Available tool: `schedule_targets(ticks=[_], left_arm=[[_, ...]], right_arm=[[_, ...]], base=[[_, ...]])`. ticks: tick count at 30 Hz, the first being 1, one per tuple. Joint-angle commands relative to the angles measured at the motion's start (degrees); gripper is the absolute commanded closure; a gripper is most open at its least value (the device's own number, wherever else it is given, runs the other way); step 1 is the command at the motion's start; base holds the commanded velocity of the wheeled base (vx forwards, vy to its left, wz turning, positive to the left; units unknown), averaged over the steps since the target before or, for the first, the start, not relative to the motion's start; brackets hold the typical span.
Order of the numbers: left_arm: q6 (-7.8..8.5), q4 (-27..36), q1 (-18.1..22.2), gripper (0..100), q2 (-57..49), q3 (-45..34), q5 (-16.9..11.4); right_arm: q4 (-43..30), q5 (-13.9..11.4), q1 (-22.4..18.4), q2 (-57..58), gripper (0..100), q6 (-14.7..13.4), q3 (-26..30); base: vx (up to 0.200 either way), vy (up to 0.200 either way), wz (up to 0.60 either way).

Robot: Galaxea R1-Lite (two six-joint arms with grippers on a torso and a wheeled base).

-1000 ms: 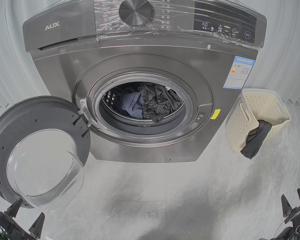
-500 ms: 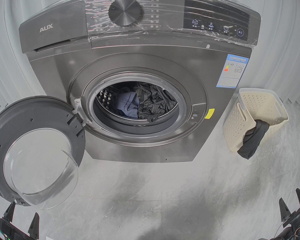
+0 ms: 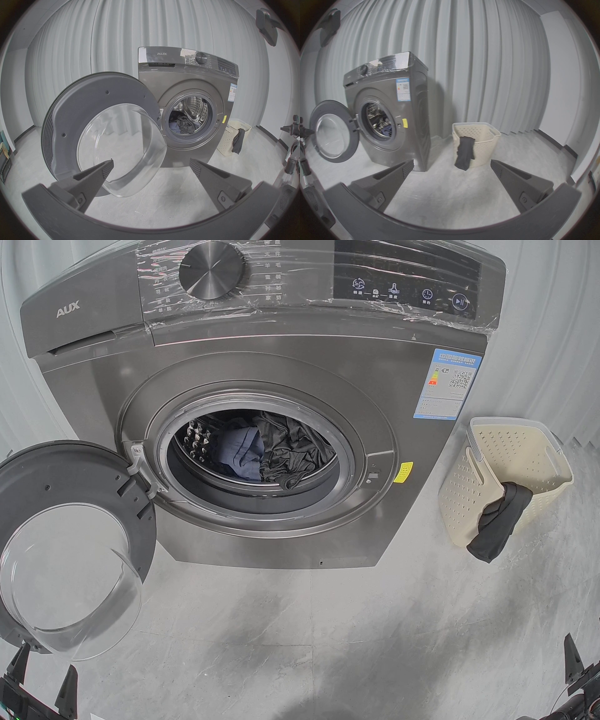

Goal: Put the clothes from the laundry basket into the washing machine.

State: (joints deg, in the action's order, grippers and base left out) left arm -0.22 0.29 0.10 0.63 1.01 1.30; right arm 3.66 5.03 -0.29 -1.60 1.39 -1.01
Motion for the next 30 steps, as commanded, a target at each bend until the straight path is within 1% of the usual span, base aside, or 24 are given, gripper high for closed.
schedule_targets(ticks=[1,2,4,5,6,7,9,14,15,16,17,18,19,21,26,28,30], left_arm=[[-0.04,0.0,-0.1,0,-0.4,-0.9,-0.1],[-0.13,0.0,-0.1,0,-0.4,-0.9,-0.1],[-0.13,0.1,-0.1,0,-0.4,-0.9,-0.2],[-0.13,0.1,-0.1,0,-0.4,-0.9,-0.2],[-0.04,0.0,-0.1,0,-0.4,-0.9,-0.2],[-0.13,0.0,-0.1,0,-0.4,-0.9,-0.1],[-0.22,0.1,-0.1,0,-0.4,-0.9,-0.2],[-0.31,0.0,-0.1,0,-0.4,-0.9,-0.1],[-0.31,0.1,-0.1,0,-0.4,-0.9,-0.2],[-0.31,0.1,-0.1,0,-0.4,-0.8,-0.2],[-0.31,0.1,-0.1,0,-0.4,-0.8,-0.6],[-0.57,0.1,-0.1,0,-0.4,-0.8,-1.0],[-0.84,0.1,-0.1,0,-0.4,-0.8,-1.1],[-0.92,0.1,-0.1,0,-0.4,-0.8,-1.0],[-1.01,0.1,-0.1,0,-0.4,-0.8,-0.9],[-0.84,0.1,-0.1,0,-0.4,-0.8,-0.9],[-1.01,0.1,-0.1,0,-0.4,-0.8,-0.9]], right_arm=[[-0.1,-4.6,-0.2,1.5,0,-0.6,0.9],[-0.1,-4.5,-0.1,1.5,0,-0.7,0.9],[-0.1,-2.8,-0.1,1.6,0,-0.9,0.9],[-0.1,-2.8,-0.1,1.6,0,-0.9,0.9],[-0.1,-0.5,-0.1,1.5,0,-0.5,0.9],[-0.1,2.6,-0.2,1.5,0,-0.1,1.0],[-0.1,2.8,-0.2,1.6,0,0.1,1.0],[-0.6,2.1,0.0,1.5,0,-1.0,0.9],[-1.5,0.8,0.0,1.4,0,-1.7,0.7],[-1.8,-0.5,0.0,1.5,0,-3.1,0.7],[-2.3,-2.4,0.0,1.5,0,-4.0,0.9],[-2.8,-4.4,0.1,1.5,0,-3.7,1.0],[-3.4,-4.9,0.1,1.5,0,-2.1,1.0],[-3.4,-5.4,0.0,1.4,0,-0.2,1.0],[-3.5,-5.6,0.0,1.5,0,-0.2,1.0],[-3.5,-5.5,0.1,1.6,0,-0.6,1.0],[-3.5,-5.5,0.1,1.6,0,-0.3,1.0]], base=[[0.0,-0.2,0.0],[0.0,-0.2,0.0],[0.0,-0.2,0.0],[0.0,-0.2,0.0],[0.0,-0.2,0.0],[0.0,-0.2,0.0],[0.0,-0.2,0.0],[0.0,-0.2,0.0],[0.0,-0.2,0.0],[0.0,-0.2,0.0],[0.0,-0.2,0.0],[0.0,0.0,0.0],[0.0,0.0,0.0],[0.0,0.0,0.0],[0.0,0.0,0.0],[0.0,-0.2,0.0],[0.0,-0.2,0.0]])
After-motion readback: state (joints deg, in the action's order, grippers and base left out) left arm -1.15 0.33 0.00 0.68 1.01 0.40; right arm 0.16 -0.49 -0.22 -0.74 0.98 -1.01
